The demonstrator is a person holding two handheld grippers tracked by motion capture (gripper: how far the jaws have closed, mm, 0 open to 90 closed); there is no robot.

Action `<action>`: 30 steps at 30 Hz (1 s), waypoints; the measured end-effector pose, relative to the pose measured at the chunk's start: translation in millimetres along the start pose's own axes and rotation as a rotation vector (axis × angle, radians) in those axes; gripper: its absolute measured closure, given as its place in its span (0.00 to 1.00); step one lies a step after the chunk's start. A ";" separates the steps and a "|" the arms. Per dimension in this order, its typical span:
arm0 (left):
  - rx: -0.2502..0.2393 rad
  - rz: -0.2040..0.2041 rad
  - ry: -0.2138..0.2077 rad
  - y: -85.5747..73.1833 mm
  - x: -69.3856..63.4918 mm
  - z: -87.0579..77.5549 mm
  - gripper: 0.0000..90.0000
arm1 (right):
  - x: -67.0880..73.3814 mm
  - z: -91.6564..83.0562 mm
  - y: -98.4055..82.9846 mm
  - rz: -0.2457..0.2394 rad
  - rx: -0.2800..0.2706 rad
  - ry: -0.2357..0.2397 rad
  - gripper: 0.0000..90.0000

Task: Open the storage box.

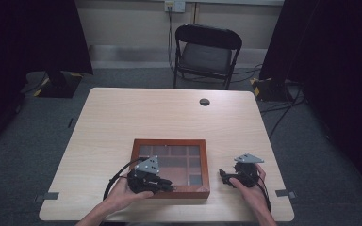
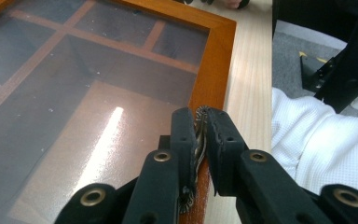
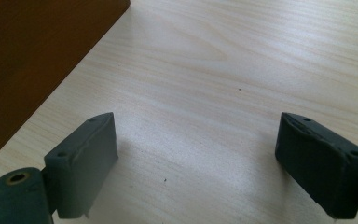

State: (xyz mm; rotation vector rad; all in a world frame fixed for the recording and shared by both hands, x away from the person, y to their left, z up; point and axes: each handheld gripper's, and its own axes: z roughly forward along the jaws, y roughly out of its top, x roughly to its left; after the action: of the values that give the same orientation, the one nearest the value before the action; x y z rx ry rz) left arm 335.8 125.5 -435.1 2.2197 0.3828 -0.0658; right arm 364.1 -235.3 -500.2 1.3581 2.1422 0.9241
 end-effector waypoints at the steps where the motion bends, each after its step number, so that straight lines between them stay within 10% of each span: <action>1: 0.000 0.002 -0.001 0.6 0.1 -0.8 0.91 | 0.0 0.0 0.0 0.000 0.000 0.000 0.13; 30: -0.015 -0.023 -0.037 20.0 5.5 -18.1 0.91 | 0.0 0.0 0.0 0.000 0.000 0.000 0.13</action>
State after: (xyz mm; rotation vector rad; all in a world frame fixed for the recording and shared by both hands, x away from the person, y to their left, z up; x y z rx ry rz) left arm 345.5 129.2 -409.6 2.1964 0.3872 -0.1158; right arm 364.1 -235.3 -500.2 1.3584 2.1421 0.9238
